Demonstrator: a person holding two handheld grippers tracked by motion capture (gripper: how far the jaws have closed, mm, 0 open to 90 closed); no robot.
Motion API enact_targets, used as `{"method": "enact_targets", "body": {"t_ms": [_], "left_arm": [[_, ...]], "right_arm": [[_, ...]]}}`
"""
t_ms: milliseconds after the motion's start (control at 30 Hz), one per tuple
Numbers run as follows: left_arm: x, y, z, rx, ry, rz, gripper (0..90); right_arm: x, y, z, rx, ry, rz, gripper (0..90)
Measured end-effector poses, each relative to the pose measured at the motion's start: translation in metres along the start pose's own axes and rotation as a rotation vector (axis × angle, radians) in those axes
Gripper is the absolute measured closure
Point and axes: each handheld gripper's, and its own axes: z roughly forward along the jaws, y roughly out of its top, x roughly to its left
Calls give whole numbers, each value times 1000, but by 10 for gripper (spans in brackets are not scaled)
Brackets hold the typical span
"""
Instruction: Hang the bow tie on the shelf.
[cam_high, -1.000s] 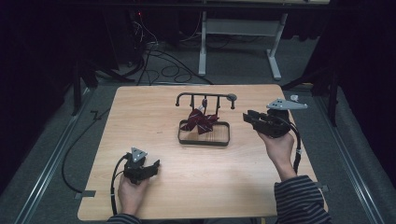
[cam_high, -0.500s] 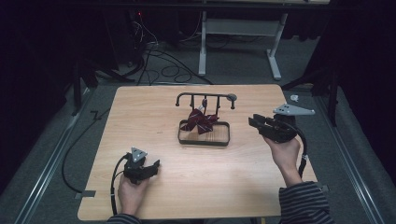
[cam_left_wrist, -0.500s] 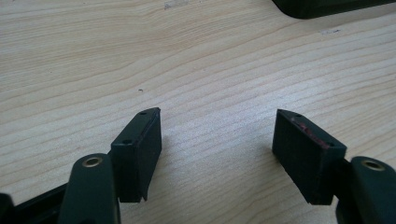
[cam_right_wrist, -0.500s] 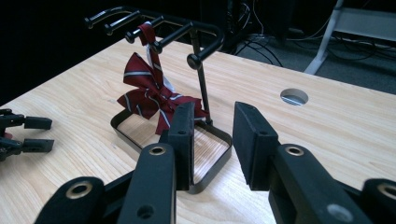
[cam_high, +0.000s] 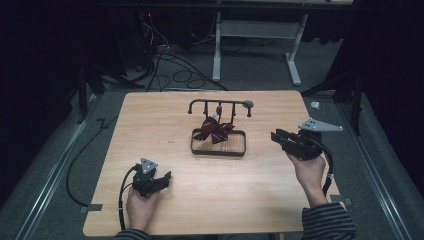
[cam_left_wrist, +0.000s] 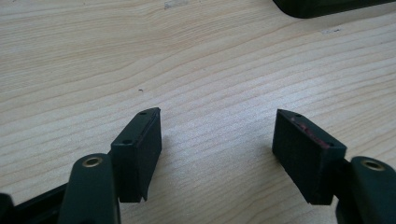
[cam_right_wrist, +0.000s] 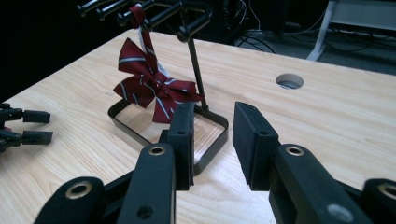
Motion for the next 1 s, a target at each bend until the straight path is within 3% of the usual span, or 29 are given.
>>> {"method": "enact_targets", "body": {"t_ms": [1000], "left_arm": [[0,0,0,0,0,1,333]], "right_arm": [[-5,-35,-11,1,-6,66,707]]}}
